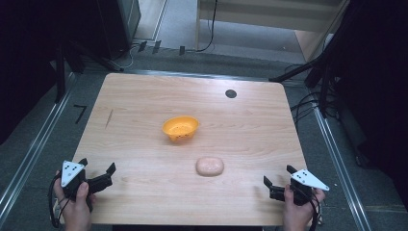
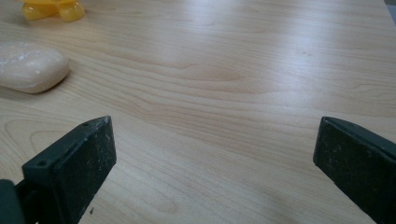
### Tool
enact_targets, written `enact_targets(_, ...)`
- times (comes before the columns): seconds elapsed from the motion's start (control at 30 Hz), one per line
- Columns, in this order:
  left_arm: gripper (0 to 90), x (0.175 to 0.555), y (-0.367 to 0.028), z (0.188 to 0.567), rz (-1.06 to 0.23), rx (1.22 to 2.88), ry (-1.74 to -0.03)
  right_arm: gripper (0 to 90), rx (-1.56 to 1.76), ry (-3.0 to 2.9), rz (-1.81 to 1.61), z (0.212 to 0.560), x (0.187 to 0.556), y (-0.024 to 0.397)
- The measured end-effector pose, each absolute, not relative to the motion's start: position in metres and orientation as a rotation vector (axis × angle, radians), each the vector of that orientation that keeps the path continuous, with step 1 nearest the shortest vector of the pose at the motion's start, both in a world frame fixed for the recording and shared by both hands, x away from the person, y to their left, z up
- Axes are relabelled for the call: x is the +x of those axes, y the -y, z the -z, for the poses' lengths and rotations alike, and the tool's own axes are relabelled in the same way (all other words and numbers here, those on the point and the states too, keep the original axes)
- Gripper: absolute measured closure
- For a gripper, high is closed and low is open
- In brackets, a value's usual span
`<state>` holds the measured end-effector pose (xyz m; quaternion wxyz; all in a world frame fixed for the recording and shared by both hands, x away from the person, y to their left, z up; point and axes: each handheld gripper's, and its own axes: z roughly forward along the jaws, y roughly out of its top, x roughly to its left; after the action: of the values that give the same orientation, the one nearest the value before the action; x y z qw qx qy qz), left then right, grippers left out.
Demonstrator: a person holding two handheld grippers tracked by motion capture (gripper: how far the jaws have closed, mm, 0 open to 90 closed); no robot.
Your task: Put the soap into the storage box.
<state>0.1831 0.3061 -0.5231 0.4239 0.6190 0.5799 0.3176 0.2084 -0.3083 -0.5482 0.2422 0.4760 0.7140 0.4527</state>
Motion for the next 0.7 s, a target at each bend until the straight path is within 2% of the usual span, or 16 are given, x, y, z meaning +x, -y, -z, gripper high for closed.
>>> enact_targets(0.47, 0.2, 0.182, -0.303, 0.523, -0.782, 1.571, -1.417, 0.3, 1.215, -2.161, -1.198, 0.544, 0.22, 0.293)
enact_targets(0.7, 0.1, 0.181, -0.304, 0.523, -0.772, 1.576, -1.41, 2.7, 1.007, -2.379, -1.086, 0.53, 0.23, 0.277)
